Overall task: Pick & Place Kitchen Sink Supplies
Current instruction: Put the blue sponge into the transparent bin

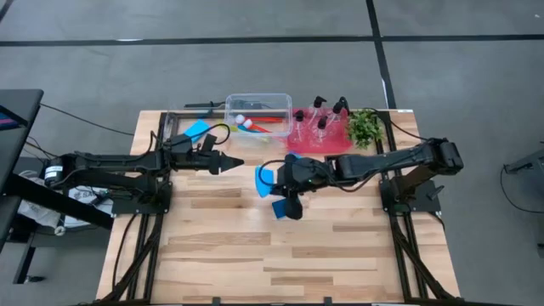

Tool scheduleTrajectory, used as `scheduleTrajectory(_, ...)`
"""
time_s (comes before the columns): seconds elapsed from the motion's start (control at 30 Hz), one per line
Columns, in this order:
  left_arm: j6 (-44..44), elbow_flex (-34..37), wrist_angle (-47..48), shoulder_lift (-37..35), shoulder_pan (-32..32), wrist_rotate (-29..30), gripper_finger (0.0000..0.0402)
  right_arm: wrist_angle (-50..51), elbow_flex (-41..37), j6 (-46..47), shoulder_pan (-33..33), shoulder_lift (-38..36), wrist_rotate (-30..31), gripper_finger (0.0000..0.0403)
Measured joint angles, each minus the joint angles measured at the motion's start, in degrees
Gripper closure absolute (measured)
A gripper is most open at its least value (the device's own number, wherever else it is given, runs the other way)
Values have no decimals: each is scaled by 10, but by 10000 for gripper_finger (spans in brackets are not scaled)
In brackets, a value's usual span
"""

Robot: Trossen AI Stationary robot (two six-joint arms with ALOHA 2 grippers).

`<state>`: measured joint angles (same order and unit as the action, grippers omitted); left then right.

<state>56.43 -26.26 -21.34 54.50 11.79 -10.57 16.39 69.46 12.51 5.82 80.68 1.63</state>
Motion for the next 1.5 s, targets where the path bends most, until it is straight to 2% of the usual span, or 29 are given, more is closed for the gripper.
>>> scheduleTrajectory(0.17,0,0,0,2,-11,0,291,28,18,-11,0,0,58,391)
scheduleTrajectory(0.53,-5,0,-26,75,-39,5,287,34,19,-26,0,0,78,390)
scheduleTrajectory(0.67,-4,0,-70,95,-42,-5,274,54,19,-26,0,0,78,391)
scheduleTrajectory(1.07,11,0,-85,98,-32,-4,196,80,19,-35,-3,0,120,389)
scheduleTrajectory(1.2,25,0,-104,98,-24,0,188,81,19,-40,-8,0,148,387)
scheduleTrajectory(1.5,29,0,-143,98,-11,5,192,42,19,-44,-22,28,156,387)
